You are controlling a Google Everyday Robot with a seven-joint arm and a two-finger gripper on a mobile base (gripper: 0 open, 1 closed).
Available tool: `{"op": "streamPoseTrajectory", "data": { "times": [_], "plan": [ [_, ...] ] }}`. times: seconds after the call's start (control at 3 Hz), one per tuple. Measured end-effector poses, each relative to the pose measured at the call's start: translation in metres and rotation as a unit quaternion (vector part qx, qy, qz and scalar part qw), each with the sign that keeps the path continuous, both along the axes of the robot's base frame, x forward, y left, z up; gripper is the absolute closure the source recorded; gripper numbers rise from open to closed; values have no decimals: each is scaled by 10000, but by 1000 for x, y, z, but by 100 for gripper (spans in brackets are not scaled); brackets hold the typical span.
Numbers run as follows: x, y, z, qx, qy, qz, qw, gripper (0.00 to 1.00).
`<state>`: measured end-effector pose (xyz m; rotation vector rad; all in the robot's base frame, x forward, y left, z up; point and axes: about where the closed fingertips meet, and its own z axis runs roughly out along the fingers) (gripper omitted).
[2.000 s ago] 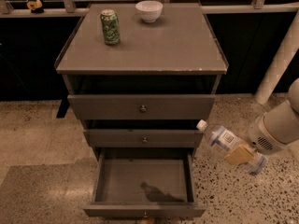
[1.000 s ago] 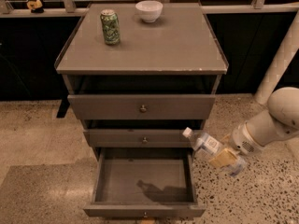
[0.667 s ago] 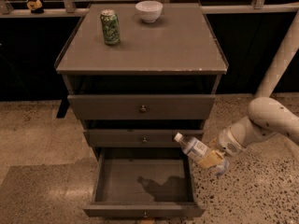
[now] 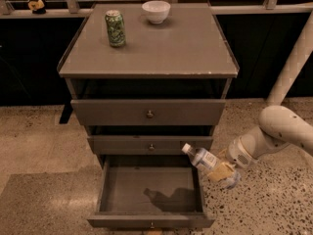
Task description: Place blue plastic bottle into bottom drawer
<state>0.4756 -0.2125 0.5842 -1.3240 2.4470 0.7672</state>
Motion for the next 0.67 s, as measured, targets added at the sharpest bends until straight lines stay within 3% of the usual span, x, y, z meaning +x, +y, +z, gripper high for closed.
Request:
{"op": "streamPoseTrajectory", "data": {
  "times": [0.33,0.67],
  "plan": [
    [-51,-5,-58,-6,289,14,9996,100],
    [-138,-16,-150,400,856,-236,9952,100]
  ]
}}
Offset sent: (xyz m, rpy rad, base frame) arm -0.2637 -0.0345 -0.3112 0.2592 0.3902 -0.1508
